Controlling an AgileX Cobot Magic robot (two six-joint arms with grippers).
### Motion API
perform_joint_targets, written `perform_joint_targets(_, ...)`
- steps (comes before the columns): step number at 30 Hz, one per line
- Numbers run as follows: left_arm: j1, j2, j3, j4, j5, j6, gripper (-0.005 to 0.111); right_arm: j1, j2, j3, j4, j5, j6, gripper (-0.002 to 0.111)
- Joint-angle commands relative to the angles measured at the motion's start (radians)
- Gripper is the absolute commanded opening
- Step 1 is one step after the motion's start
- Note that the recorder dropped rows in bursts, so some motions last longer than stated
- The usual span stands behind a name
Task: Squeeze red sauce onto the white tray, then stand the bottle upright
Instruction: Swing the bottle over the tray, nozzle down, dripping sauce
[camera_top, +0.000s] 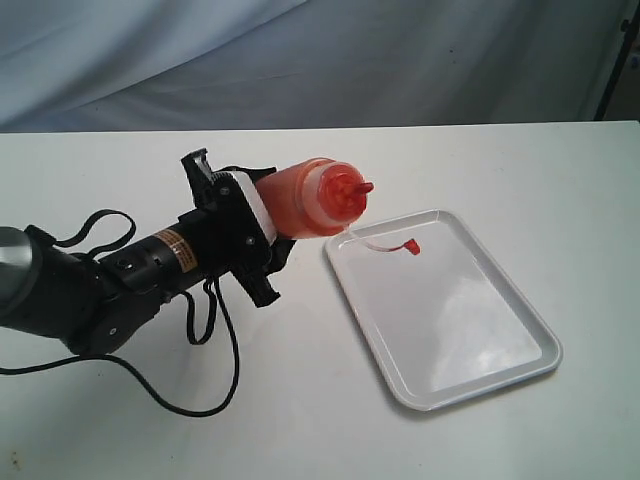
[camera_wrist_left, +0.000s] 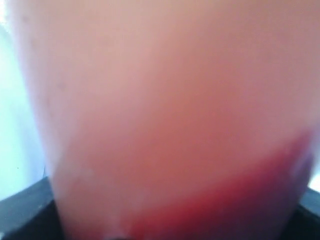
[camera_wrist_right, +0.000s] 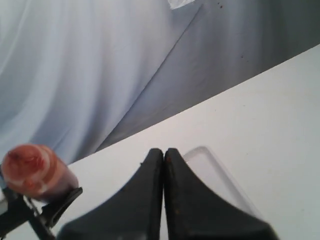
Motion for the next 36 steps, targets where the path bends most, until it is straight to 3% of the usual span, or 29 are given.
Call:
perform_joint_targets(1,-0.005,-0.018,-0.031,-0.032,-0.039,0.048,0.000,0.002,-0.003,-0.048,0.265,0.137,-0.389,0.000)
perform_joint_targets(5,-0.005,-0.018,-0.054,-0.032,-0.018,0.106,0.000,0.002,-0.003,-0.089,0.518,0.313,-0.809,0.000)
perform_joint_targets(8,-0.005,-0.018,-0.079,-0.030,0.026,0.122,0.000,0.002,-0.003,-0.119,0.579,0.371,-0.917,0.000)
perform_joint_targets(17,-0.009,-0.018,-0.101,-0.083,0.039,0.266,0.000,0.002,0.062,-0.195,0.544,0.396,-0.923,0.000)
perform_joint_targets(21,-0.056,-0.018,-0.101,-0.150,-0.001,0.428,0.000,0.002,0.143,-0.230,0.511,0.493,-0.923,0.000)
perform_joint_targets(26,-0.134,-0.018,-0.145,-0.319,-0.016,0.575,0.000,0.002,0.216,-0.318,0.306,0.600,-0.931,0.000)
perform_joint_targets(32,-0.145,-0.018,-0.160,-0.308,-0.032,0.611,0.000,0.002,0.238,-0.332,0.243,0.554,-0.947,0.000)
perform_joint_targets(36,-0.145,-0.018,-0.160,-0.307,-0.048,0.635,0.000,0.002,0.238,-0.332,0.207,0.529,-1.006,0.011)
